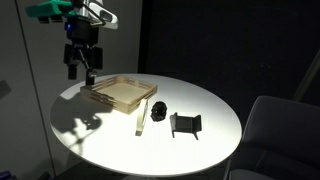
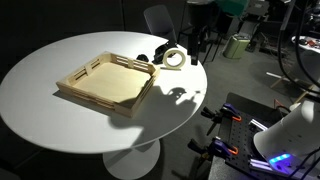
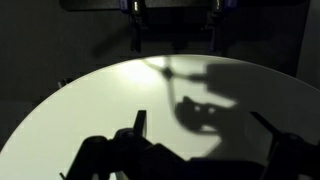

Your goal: Place the white masking tape upright.

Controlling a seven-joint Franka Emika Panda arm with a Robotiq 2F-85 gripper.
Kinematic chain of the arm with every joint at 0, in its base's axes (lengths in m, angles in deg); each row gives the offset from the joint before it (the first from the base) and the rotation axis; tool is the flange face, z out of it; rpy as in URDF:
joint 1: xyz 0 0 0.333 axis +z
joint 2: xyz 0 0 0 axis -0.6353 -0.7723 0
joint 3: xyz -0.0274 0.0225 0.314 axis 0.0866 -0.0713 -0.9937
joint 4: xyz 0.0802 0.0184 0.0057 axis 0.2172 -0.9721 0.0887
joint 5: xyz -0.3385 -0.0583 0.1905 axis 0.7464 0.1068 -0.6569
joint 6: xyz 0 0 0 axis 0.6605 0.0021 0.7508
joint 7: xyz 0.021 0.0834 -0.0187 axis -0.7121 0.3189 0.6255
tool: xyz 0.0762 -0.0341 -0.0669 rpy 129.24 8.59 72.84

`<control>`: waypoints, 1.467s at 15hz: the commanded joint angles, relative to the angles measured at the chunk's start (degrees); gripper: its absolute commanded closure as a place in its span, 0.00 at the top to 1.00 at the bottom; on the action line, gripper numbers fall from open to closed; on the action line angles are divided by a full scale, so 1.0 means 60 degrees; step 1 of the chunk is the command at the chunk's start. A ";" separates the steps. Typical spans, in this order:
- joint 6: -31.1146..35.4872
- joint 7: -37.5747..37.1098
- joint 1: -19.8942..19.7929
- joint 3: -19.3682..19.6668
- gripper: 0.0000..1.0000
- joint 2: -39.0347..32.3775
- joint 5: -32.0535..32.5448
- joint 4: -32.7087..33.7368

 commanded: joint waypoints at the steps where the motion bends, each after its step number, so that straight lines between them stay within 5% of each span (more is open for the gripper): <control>1: -0.0367 -0.0049 -0.0229 -0.0186 1.00 0.0422 0.0807 0.0081; 6: 0.0659 0.0518 -0.0169 -0.0007 1.00 0.1069 0.1342 -0.0336; 13: 0.1909 0.0601 -0.0152 0.0406 1.00 0.1698 0.0226 -0.0742; 18: 0.1258 0.0965 -0.0149 0.0762 1.00 0.1989 -0.1143 -0.0610; 22: 0.0379 0.1318 -0.0275 0.0761 1.00 0.2033 -0.0889 -0.0391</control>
